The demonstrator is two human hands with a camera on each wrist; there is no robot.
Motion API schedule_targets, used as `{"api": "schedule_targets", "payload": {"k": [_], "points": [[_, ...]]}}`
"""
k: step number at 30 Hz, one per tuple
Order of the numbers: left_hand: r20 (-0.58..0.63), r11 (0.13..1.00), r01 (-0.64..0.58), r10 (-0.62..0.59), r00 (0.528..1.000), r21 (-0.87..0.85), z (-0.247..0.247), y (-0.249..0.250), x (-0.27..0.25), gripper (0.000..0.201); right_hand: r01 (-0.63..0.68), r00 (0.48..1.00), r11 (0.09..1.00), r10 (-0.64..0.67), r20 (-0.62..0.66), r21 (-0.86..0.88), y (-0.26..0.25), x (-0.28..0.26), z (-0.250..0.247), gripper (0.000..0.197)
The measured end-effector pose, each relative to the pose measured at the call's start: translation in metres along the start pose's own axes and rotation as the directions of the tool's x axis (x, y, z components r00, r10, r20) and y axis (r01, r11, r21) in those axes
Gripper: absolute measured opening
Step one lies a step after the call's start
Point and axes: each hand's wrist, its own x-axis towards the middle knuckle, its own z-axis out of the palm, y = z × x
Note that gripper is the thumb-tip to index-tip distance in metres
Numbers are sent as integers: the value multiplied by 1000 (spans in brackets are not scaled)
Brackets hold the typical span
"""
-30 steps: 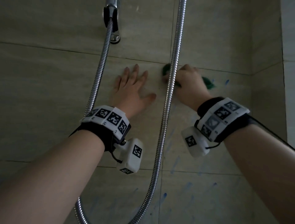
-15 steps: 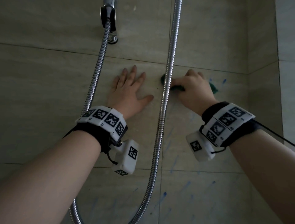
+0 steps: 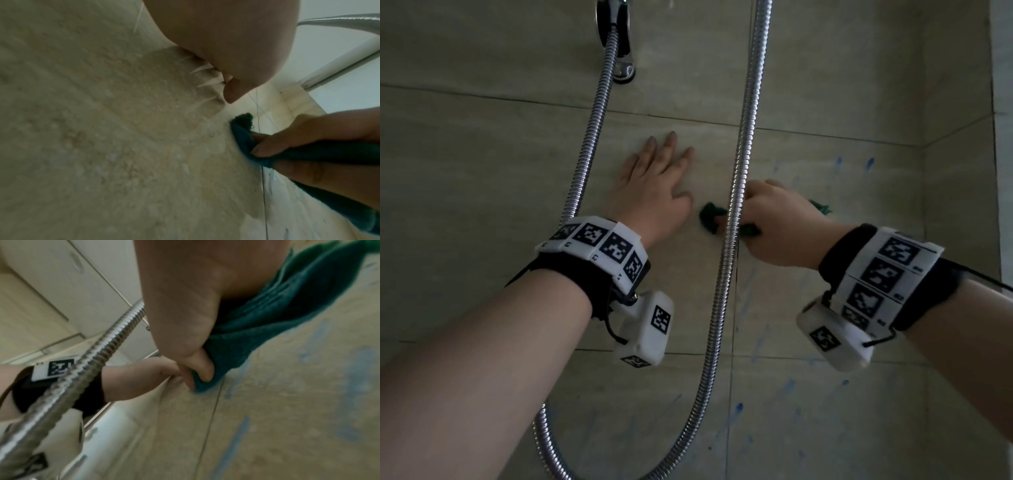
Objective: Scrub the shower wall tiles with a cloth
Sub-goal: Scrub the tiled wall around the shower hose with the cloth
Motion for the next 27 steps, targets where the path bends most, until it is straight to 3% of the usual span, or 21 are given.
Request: {"api": "schedule_targets", "payload": {"k": [2,4,6,7,9,10,12,14,16,19,21,23,25,27], "points": [[-14,1000,7,-7,1000,1,1,1,-1,60,54,998,998,-53,26,-41,2,0,-6,37],[-27,1000,23,-23,999,-8,3,3,-2,58,5,992,999,-11,-129,-47,10,10,-13,32],[-30,999,37,-38,999,-31,4,5,-2,56,-168,954,986,160,-253,-7,19,25,-18,26],[-34,998,39,-40,999,-39,4,6,-2,55,-246,940,969,244,-239,20,22,29,-18,24],[-54,999,25,-27,998,-48,4,4,-2,52,-273,942,962,273,-194,28,20,29,-12,24],[-65,998,16,-19,998,-54,4,3,-2,50,-239,956,971,238,-171,14,15,25,-7,27],[-77,998,8,-12,997,-62,4,2,-2,49,-43,982,999,49,-182,33,-1,10,8,34],[-78,998,23,-27,997,-58,6,4,-2,52,201,952,978,-182,-246,52,-11,-9,25,33],[-61,998,47,-49,997,-35,8,6,-3,58,362,914,931,-346,-213,39,-18,-24,35,34],[-50,998,66,-66,997,8,9,12,-6,68,414,895,907,-421,-147,-78,-16,-25,40,38],[-63,997,78,-78,995,4,10,14,-7,68,323,913,932,-353,-207,-163,-9,-14,32,36],[-77,996,90,-91,993,-13,10,17,-8,64,170,908,971,-221,-357,-169,-1,-3,19,31],[-85,993,106,-109,990,-43,9,20,-7,61,0,843,999,-18,-537,-34,12,6,5,30],[-79,990,122,-127,989,-69,7,22,-6,60,-222,799,958,287,-529,184,30,12,-8,34]]}}
